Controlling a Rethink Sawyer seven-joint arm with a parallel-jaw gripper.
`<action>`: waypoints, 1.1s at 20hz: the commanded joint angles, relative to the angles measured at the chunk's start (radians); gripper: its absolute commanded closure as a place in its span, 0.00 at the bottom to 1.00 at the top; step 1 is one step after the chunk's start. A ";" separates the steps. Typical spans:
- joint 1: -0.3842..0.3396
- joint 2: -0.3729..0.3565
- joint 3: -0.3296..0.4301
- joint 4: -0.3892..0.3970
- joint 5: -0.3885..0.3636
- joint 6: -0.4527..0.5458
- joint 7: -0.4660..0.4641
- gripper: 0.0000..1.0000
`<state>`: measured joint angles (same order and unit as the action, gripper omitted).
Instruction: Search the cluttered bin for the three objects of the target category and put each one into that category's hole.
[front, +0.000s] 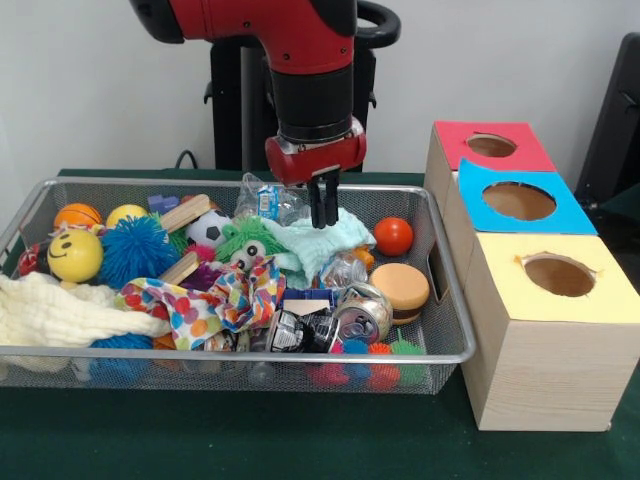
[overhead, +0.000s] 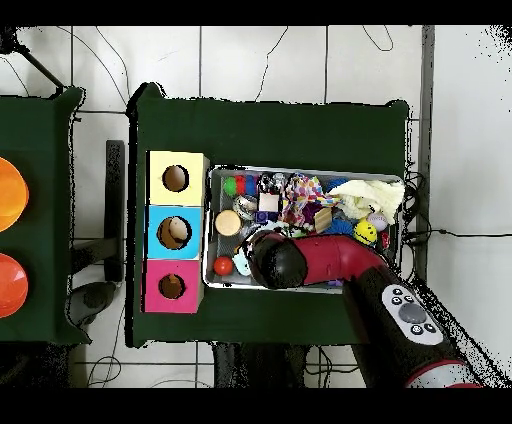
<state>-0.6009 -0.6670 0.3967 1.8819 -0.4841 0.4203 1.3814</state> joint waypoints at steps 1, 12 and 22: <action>-0.044 -0.091 0.082 -0.014 0.020 0.141 -0.063 1.00; -0.046 -0.163 0.104 0.005 0.049 0.224 -0.057 1.00; -0.052 -0.095 0.090 0.048 -0.021 0.048 -0.009 1.00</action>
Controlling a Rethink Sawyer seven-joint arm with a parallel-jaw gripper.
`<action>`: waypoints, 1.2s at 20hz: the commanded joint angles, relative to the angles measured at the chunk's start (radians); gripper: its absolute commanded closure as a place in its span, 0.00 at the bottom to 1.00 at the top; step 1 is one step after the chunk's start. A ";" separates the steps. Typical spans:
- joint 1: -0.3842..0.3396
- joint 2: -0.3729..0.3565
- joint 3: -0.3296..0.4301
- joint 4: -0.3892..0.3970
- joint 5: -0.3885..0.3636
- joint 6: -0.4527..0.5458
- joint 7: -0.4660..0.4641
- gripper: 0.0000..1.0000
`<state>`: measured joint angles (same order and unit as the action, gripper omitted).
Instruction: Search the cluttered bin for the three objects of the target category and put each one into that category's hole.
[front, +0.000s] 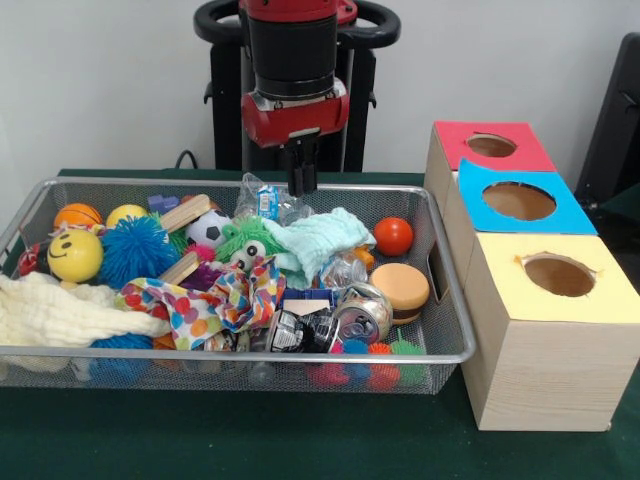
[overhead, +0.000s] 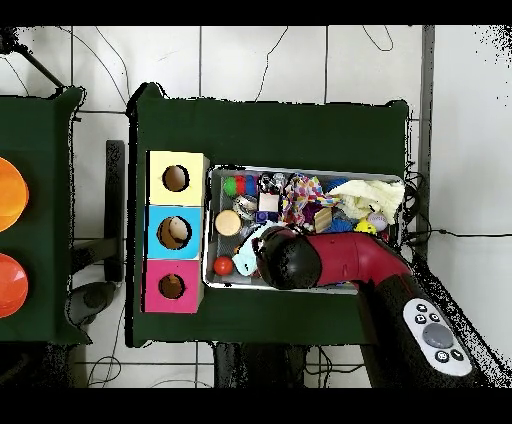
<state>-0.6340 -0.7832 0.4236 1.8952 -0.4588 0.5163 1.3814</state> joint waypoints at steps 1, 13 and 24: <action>-0.017 0.022 0.062 0.029 -0.043 -0.037 -0.011 1.00; -0.033 0.030 0.076 0.036 -0.037 -0.046 -0.013 0.00; -0.032 0.029 0.078 0.027 -0.035 -0.018 -0.022 0.00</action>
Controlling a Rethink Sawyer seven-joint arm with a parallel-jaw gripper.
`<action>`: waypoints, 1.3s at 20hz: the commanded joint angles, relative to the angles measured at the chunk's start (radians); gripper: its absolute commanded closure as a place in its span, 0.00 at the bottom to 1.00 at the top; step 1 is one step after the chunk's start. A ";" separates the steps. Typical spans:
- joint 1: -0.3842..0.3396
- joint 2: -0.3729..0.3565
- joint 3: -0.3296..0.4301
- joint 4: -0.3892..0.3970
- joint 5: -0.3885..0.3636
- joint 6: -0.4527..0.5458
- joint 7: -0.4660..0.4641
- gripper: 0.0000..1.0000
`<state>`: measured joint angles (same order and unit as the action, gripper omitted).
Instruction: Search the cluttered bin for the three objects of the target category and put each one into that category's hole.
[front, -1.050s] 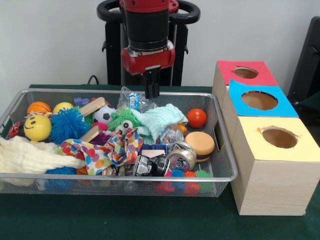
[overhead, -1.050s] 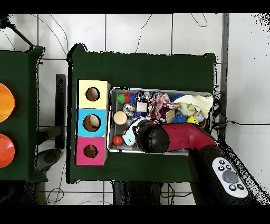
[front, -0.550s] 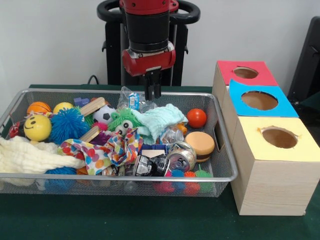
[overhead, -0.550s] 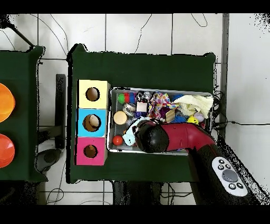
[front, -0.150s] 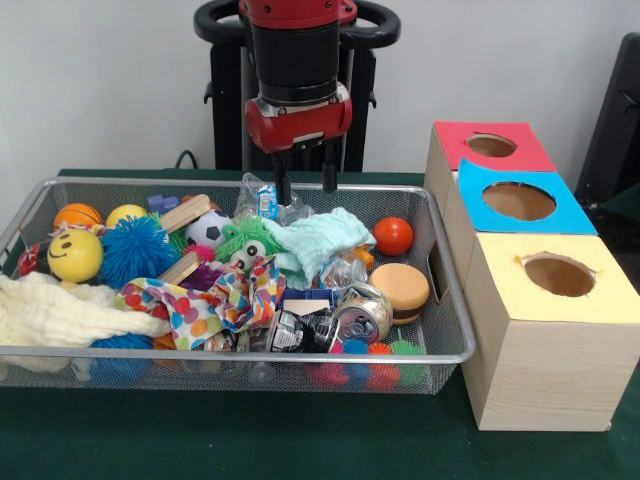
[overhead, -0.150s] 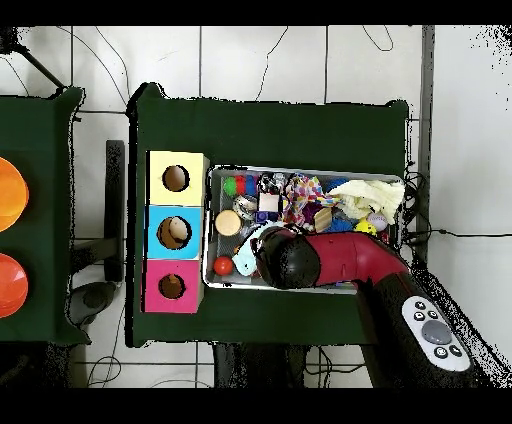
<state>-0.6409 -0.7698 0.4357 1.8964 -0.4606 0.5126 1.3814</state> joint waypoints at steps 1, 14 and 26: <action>-0.023 0.015 0.066 0.024 -0.035 -0.009 -0.026 0.00; 0.012 0.111 0.013 -0.011 -0.101 -0.093 0.021 0.00; 0.001 0.151 0.021 -0.036 -0.107 -0.082 0.021 0.00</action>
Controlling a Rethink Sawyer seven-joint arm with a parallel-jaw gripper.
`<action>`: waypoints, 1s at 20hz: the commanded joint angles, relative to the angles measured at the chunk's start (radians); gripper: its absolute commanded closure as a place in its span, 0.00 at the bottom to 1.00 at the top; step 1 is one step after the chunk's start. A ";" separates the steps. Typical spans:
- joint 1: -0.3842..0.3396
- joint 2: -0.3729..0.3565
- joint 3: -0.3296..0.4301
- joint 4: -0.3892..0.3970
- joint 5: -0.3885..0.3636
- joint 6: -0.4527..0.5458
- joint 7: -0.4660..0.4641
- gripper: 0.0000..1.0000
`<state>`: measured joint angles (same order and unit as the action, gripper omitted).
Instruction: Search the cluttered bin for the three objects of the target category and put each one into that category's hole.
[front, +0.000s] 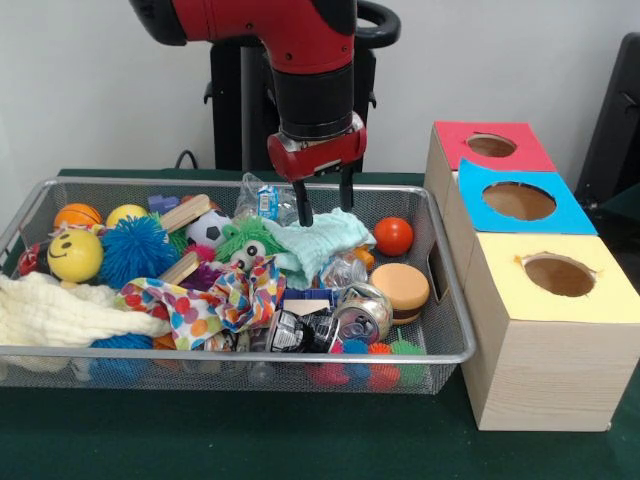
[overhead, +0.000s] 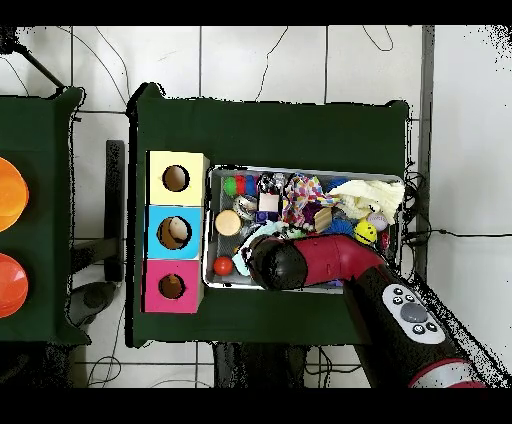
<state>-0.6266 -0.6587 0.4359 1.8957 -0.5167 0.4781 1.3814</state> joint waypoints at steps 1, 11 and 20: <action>-0.014 0.040 0.022 -0.037 -0.049 -0.046 0.020 0.00; 0.009 0.089 -0.008 -0.069 -0.080 -0.090 0.042 0.00; 0.011 0.123 -0.017 -0.090 -0.091 -0.115 0.042 0.00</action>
<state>-0.6130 -0.5784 0.4239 1.8945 -0.5314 0.4372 1.3814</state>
